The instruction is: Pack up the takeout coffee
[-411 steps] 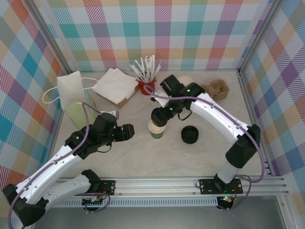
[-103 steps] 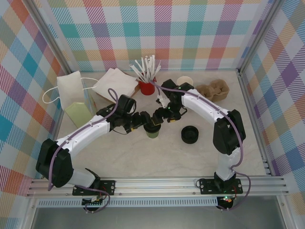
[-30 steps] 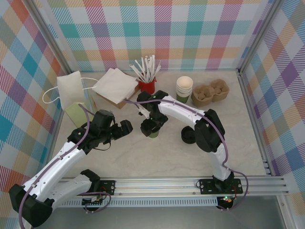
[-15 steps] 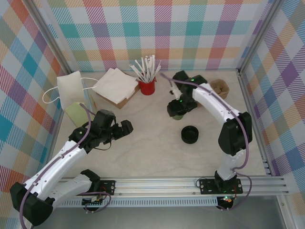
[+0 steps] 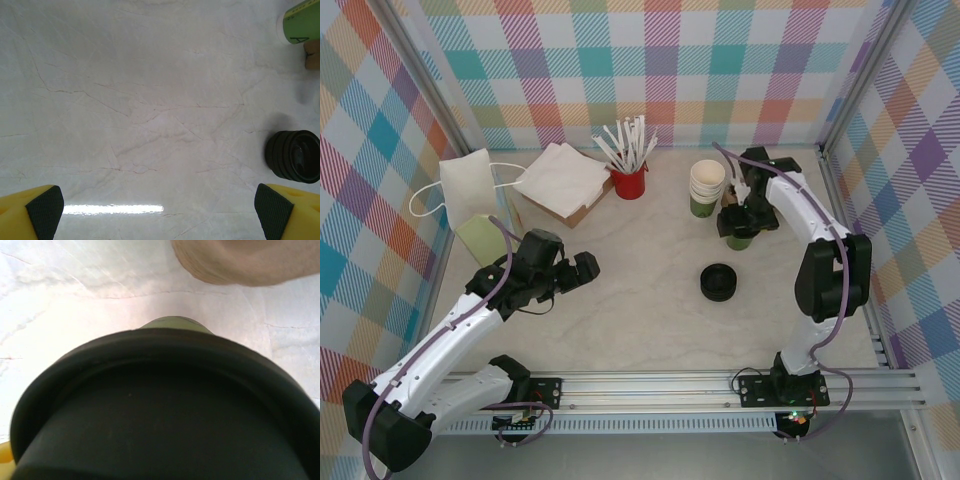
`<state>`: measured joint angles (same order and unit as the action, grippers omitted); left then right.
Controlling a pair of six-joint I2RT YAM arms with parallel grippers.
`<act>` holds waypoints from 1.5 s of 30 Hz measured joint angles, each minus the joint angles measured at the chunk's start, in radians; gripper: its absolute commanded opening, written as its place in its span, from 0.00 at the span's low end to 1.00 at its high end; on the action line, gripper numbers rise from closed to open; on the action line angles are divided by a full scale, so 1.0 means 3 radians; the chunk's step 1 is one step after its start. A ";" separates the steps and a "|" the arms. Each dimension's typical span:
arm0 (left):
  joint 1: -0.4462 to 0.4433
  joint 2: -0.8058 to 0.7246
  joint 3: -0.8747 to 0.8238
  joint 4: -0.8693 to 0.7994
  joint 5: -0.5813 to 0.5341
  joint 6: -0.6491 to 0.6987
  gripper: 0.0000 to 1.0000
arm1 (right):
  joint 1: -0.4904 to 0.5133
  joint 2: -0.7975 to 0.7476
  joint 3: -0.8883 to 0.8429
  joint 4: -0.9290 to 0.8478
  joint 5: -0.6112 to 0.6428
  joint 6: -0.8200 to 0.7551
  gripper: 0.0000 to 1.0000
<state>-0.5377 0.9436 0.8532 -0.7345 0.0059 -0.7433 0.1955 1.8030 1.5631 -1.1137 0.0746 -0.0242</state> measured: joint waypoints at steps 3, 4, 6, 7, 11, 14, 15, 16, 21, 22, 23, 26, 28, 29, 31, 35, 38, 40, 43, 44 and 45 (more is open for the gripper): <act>0.0000 0.0000 0.0000 0.0000 0.0001 0.0000 1.00 | -0.0041 0.0015 -0.0092 0.0071 -0.0011 0.0000 0.80; 0.0000 0.0000 0.0000 -0.0001 0.0000 0.0000 1.00 | -0.0045 0.0024 -0.0113 0.0086 -0.0014 0.0000 0.80; 0.0000 -0.0001 0.0000 0.0000 0.0000 0.0000 1.00 | -0.0064 0.0056 -0.0163 0.0125 -0.0024 0.0001 0.82; 0.0000 -0.0001 0.0000 0.0000 0.0000 0.0000 1.00 | -0.0066 0.0069 -0.0182 0.0146 -0.0028 0.0001 0.83; 0.0000 -0.0001 0.0000 0.0000 0.0001 0.0000 1.00 | -0.0084 0.0117 -0.0237 0.0201 -0.0069 0.0003 0.88; 0.0000 -0.0001 0.0000 -0.0001 0.0000 0.0000 1.00 | -0.0095 0.0122 -0.0276 0.0248 -0.0086 0.0010 0.93; 0.0000 -0.0001 0.0000 0.0000 0.0000 0.0000 1.00 | -0.0097 0.0122 -0.0290 0.0259 -0.0089 0.0015 0.95; 0.0000 -0.0001 0.0000 -0.0001 0.0000 0.0000 1.00 | -0.0100 0.0122 -0.0305 0.0270 -0.0090 0.0023 0.97; 0.0000 -0.0001 0.0000 -0.0001 0.0000 -0.0001 1.00 | -0.0118 0.0121 -0.0362 0.0272 -0.0130 0.0031 1.00; 0.0000 -0.0003 0.0000 -0.0001 0.0000 -0.0001 1.00 | -0.0125 0.0117 -0.0366 0.0270 -0.0139 0.0031 1.00; 0.0000 -0.0005 0.0000 -0.0001 0.0000 -0.0003 1.00 | -0.0128 0.0108 -0.0369 0.0268 -0.0140 0.0032 1.00; 0.0000 -0.0019 0.0000 -0.0001 -0.0001 -0.0006 1.00 | -0.0144 0.0023 -0.0384 0.0267 -0.0184 0.0041 1.00; 0.0000 -0.0027 0.0000 -0.0001 0.0000 -0.0013 1.00 | -0.0153 -0.0095 -0.0408 0.0262 -0.0225 0.0047 1.00; 0.0000 -0.0029 0.0000 -0.0001 0.0000 -0.0014 1.00 | -0.0153 -0.0170 -0.0412 0.0244 -0.0242 0.0053 1.00; 0.0000 -0.0031 0.0000 -0.0001 0.0000 -0.0014 1.00 | -0.0161 -0.0315 -0.0412 0.0231 -0.0270 0.0056 1.00; 0.0000 -0.0031 0.0009 -0.0010 0.0013 -0.0003 1.00 | -0.0181 -0.0595 -0.0411 0.0159 -0.0284 0.0081 1.00; 0.0000 -0.0027 0.0123 -0.0112 0.0028 0.0048 1.00 | -0.0197 -0.0827 -0.0412 0.0139 -0.0248 0.0127 1.00; 0.0001 -0.0018 0.0276 -0.0197 0.0031 0.0114 1.00 | -0.0210 -0.1031 -0.0430 0.0153 -0.0220 0.0155 1.00; 0.0010 0.0034 0.0638 -0.0362 0.0023 0.0258 1.00 | -0.0234 -0.1424 -0.0486 0.0186 -0.0186 0.0207 1.00; 0.0011 0.0061 0.0778 -0.0427 0.0022 0.0306 1.00 | -0.0239 -0.1558 -0.0510 0.0211 -0.0183 0.0231 1.00; 0.0011 0.0097 0.0936 -0.0496 0.0009 0.0365 1.00 | -0.0239 -0.1689 -0.0543 0.0248 -0.0181 0.0254 1.00</act>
<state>-0.5343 0.9726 1.1339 -0.8833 0.0086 -0.6338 0.1238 1.2964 1.4002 -1.0393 0.0204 0.0521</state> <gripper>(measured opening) 0.999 0.996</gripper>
